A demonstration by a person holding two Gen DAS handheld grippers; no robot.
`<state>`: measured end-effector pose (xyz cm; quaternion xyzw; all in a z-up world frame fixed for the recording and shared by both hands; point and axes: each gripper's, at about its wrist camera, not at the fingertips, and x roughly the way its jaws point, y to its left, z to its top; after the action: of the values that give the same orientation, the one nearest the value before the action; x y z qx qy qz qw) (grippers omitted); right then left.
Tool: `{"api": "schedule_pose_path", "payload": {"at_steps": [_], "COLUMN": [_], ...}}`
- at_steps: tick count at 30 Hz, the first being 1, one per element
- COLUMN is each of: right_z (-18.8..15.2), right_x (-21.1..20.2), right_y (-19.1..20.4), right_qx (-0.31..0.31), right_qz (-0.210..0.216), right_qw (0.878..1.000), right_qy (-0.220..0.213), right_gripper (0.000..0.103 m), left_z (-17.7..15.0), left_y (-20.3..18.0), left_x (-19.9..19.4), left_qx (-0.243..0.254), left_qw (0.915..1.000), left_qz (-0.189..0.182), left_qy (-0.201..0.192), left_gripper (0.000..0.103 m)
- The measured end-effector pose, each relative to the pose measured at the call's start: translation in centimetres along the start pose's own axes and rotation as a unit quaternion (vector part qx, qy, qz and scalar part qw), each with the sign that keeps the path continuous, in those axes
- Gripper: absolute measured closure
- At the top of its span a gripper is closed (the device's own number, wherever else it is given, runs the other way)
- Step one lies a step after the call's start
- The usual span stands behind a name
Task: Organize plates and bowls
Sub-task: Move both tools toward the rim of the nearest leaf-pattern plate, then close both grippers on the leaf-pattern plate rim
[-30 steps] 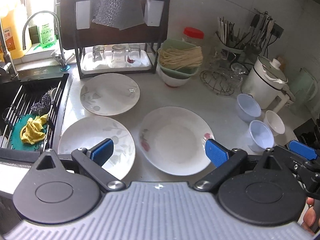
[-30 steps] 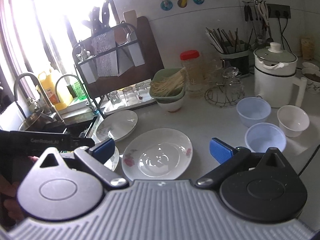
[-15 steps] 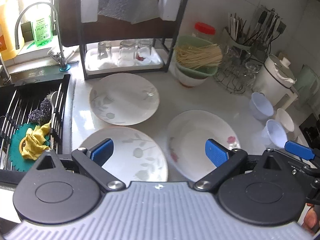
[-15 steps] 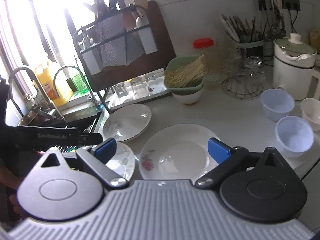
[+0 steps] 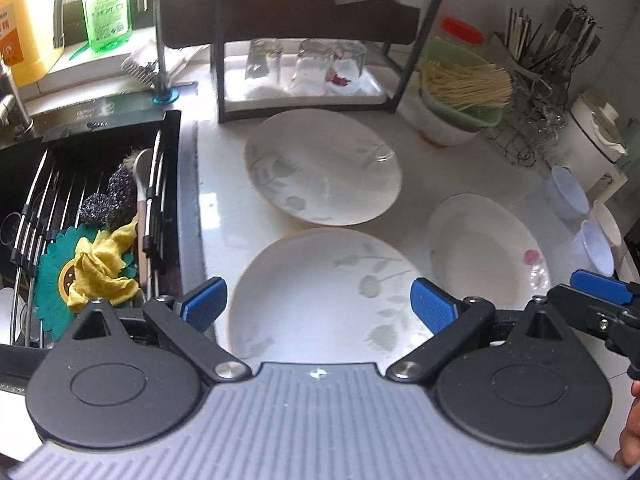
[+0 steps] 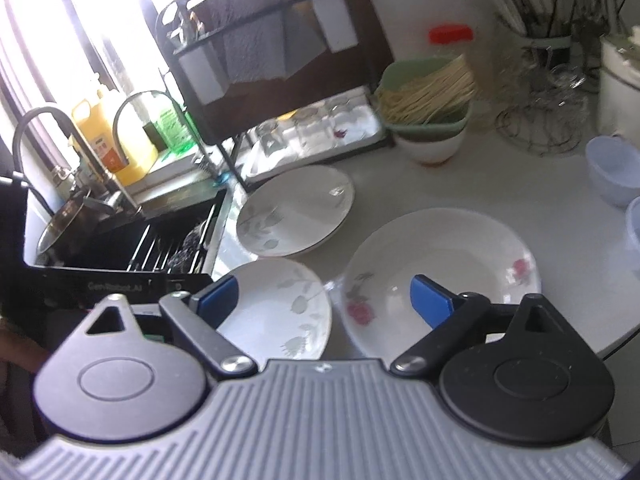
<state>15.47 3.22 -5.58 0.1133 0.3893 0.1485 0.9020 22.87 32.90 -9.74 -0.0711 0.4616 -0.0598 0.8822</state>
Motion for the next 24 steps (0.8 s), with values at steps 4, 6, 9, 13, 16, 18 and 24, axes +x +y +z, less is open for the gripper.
{"api": "schedule_pose_path", "payload": {"at_steps": [4,6,9,13,16,18,24], "right_z": [-0.4,-0.6,-1.0,-1.6,-1.9,-2.3,-2.7], "right_x": [2.3,3.3,4.7,6.2,7.1,7.7,9.0], "right_y": [0.8,1.1,1.7,2.0,1.6,1.3,0.3], "right_qx": [0.001,0.004,0.005,0.009,0.023,0.035,0.072], "right_qz": [0.012,0.016,0.024,0.022,0.009,0.001,-0.011], "right_qw": [1.0,0.999,0.997,0.995,0.994,0.992,0.987], "right_qy": [0.028,0.042,0.066,0.092,0.11,0.123,0.143], "right_gripper": [0.024,0.025,0.031,0.043,0.051,0.056,0.071], "left_z": [-0.3,-0.6,-1.0,-1.4,-1.5,-1.6,-1.5], "left_y": [2.0,3.0,4.5,5.7,5.9,5.9,5.8], "left_x": [1.4,1.9,2.7,3.7,4.5,5.2,6.7], "left_qx": [-0.005,-0.013,-0.027,-0.033,-0.032,-0.03,-0.013], "left_qw": [0.9999,0.9998,0.9996,0.9993,0.999,0.9988,0.9984], "left_qz": [0.007,0.009,-0.001,-0.015,-0.027,-0.033,-0.047], "left_qy": [0.008,0.009,0.013,0.012,0.016,0.022,0.03], "left_gripper": [0.004,0.004,0.004,0.013,0.023,0.03,0.05]}}
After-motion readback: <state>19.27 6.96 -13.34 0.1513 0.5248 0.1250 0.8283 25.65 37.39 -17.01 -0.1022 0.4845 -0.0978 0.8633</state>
